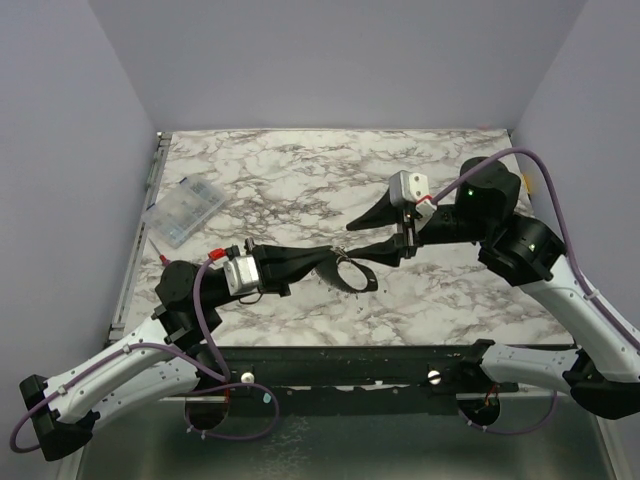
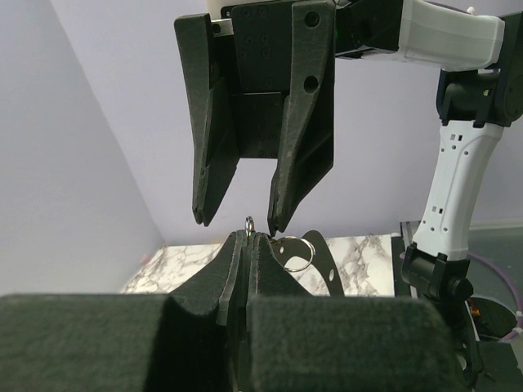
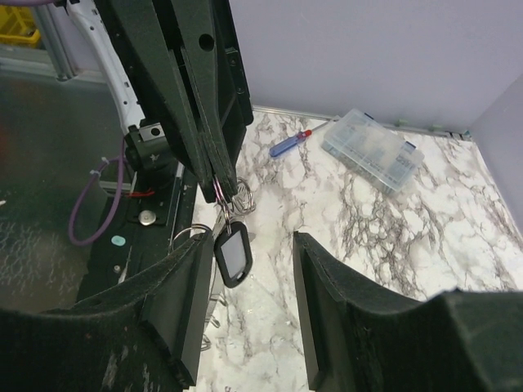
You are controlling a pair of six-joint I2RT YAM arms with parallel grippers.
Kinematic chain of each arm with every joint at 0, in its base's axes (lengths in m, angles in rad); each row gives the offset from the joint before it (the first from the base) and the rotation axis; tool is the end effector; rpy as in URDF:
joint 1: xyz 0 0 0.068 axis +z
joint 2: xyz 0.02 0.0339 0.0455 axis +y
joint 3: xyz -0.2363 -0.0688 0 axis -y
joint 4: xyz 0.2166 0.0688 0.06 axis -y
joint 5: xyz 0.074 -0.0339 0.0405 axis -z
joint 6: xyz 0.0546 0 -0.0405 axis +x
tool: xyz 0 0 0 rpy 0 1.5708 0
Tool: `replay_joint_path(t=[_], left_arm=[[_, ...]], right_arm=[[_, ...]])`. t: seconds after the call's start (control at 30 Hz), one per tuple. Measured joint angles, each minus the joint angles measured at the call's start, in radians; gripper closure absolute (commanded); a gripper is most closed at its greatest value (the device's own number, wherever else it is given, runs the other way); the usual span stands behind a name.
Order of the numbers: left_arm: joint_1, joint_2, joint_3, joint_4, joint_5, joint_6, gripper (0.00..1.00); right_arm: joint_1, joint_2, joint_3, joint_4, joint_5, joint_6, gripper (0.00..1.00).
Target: Put the keys on the keyring
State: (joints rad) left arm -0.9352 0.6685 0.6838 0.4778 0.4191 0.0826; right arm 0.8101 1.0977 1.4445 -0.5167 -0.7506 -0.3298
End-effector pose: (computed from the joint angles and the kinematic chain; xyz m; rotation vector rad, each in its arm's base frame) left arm 0.0767 -0.1414 0.3819 0.8851 0.7765 -0.9821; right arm 0.1164 0.1763 0.4346 -1.3997 1.1323 0.9964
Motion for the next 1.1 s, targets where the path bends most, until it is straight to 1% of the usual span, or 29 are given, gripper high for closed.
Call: replay_joint_path(t=[0.17, 0.2, 0.3, 0.53, 0.7, 0.93, 1.0, 1.1], left_arm=[[0.000, 0.000, 0.000, 0.012, 0.000, 0.000, 1.00], [0.000, 0.001, 0.000, 0.013, 0.000, 0.000, 1.00], [0.000, 0.004, 0.000, 0.015, 0.002, 0.000, 1.00], [0.000, 0.027, 0.000, 0.043, 0.013, 0.000, 1.00], [0.000, 0.054, 0.008, 0.068, 0.027, -0.001, 1.00], [0.000, 0.065, 0.013, 0.101, 0.040, -0.002, 1.00], [0.000, 0.065, 0.016, 0.105, 0.042, -0.004, 1.00], [0.000, 0.065, 0.024, 0.110, 0.042, -0.008, 1.00]], right_arm=[[0.000, 0.000, 0.021, -0.006, -0.001, -0.003, 0.49], [0.000, 0.000, 0.027, -0.006, -0.003, -0.003, 0.50], [0.000, 0.001, 0.049, -0.006, -0.023, -0.002, 0.58], [0.000, 0.026, 0.088, -0.008, -0.090, 0.003, 0.63], [0.000, 0.049, 0.088, -0.009, -0.111, 0.008, 0.62], [0.000, 0.056, 0.088, -0.021, -0.121, 0.008, 0.55], [0.000, 0.056, 0.088, -0.032, -0.123, 0.007, 0.55], [0.000, 0.059, 0.088, -0.048, -0.130, 0.006, 0.59]])
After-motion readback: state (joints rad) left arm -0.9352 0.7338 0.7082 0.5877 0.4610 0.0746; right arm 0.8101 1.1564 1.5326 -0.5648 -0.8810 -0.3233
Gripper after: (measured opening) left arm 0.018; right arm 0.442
